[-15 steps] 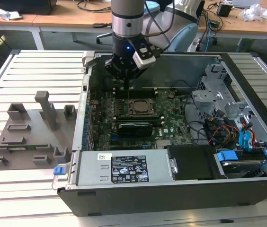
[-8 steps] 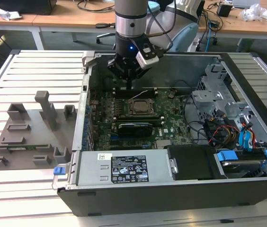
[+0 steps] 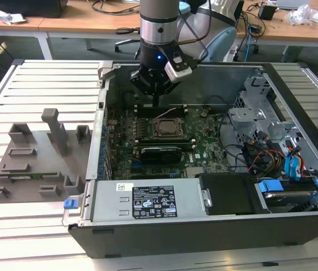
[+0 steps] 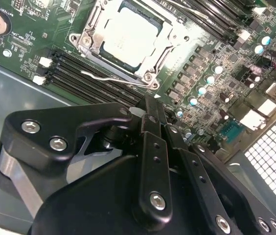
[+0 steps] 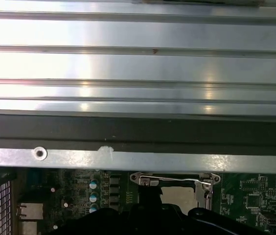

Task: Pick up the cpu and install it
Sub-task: 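Install the first cpu locking lever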

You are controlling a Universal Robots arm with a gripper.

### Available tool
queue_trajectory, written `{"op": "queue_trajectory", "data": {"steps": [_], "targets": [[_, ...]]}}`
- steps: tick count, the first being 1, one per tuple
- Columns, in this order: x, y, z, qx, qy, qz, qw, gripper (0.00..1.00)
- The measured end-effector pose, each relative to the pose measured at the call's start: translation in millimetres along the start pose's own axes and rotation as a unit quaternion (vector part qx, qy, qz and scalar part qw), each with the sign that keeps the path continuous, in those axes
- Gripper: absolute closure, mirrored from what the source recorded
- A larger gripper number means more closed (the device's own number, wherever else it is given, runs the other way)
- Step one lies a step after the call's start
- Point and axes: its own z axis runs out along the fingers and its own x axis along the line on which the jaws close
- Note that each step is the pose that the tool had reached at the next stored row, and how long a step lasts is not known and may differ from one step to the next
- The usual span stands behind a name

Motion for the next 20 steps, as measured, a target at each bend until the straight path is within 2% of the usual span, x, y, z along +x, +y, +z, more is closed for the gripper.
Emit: {"op": "queue_trajectory", "data": {"steps": [4, 5, 6, 7, 8, 9, 10, 12, 15, 16, 18, 20], "targets": [[-0.9, 0.1, 0.7, -0.0005, 0.0, 0.0, 1.0, 0.89], [-0.9, 0.0, 1.5, -0.0046, 0.0, 0.0, 1.0, 0.89], [-0.9, -0.3, 2.4, -0.0106, -0.0001, 0.0, 0.9999, 0.89], [-0.9, -1.5, 3.3, -0.0191, -0.0002, 0.0, 0.9998, 0.89], [-0.8, -3.8, 3.9, -0.0311, -0.0004, 0.0, 0.9995, 0.89], [-0.8, -6.2, 4.4, -0.0411, -0.0006, 0.001, 0.9992, 0.89], [-0.7, -8.1, 5.1, -0.047, -0.0006, 0.001, 0.9989, 0.89], [-1.7, -11.2, 7.8, -0.0554, -0.0009, 0.0, 0.9985, 0.89], [-5.7, -11.3, 12.5, -0.0556, -0.0003, -0.025, 0.9981, 0.89], [-7.9, -11.1, 17.6, -0.0558, 0.0002, -0.033, 0.9979, 0.89], [-9.2, -10.8, 24.8, -0.0558, 0.0007, -0.033, 0.9979, 0.89], [-10.1, -10.7, 27.9, -0.0558, 0.0009, -0.034, 0.9979, 0.89]]}}
